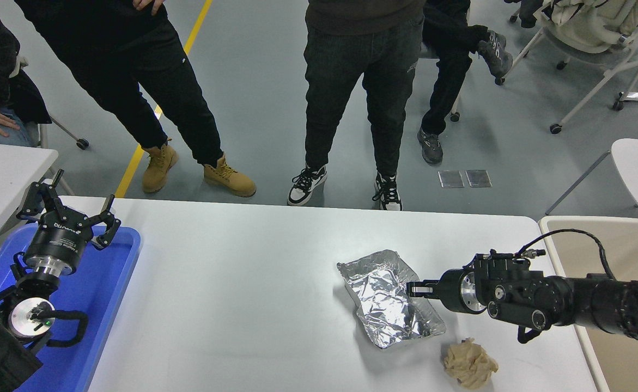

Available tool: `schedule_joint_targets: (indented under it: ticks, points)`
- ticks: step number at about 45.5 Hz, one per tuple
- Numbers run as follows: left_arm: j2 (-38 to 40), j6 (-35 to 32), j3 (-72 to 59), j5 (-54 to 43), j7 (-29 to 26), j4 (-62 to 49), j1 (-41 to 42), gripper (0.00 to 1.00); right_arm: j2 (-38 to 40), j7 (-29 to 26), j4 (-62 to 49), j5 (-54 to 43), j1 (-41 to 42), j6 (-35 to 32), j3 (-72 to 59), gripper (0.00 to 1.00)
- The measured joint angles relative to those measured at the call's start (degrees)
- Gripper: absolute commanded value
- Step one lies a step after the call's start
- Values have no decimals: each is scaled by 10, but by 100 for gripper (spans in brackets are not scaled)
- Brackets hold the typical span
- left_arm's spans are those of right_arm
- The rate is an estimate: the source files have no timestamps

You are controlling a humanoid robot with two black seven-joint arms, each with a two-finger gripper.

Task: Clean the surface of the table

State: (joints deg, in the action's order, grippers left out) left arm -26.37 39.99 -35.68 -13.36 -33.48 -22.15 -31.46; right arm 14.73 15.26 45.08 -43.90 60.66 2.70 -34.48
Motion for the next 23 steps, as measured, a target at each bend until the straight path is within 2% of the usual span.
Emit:
schedule_joint_targets:
  ticks: [23]
  points:
    - [0, 0, 0, 0, 0, 0, 0, 100, 79, 0, 79, 1, 64, -37, 24, 0]
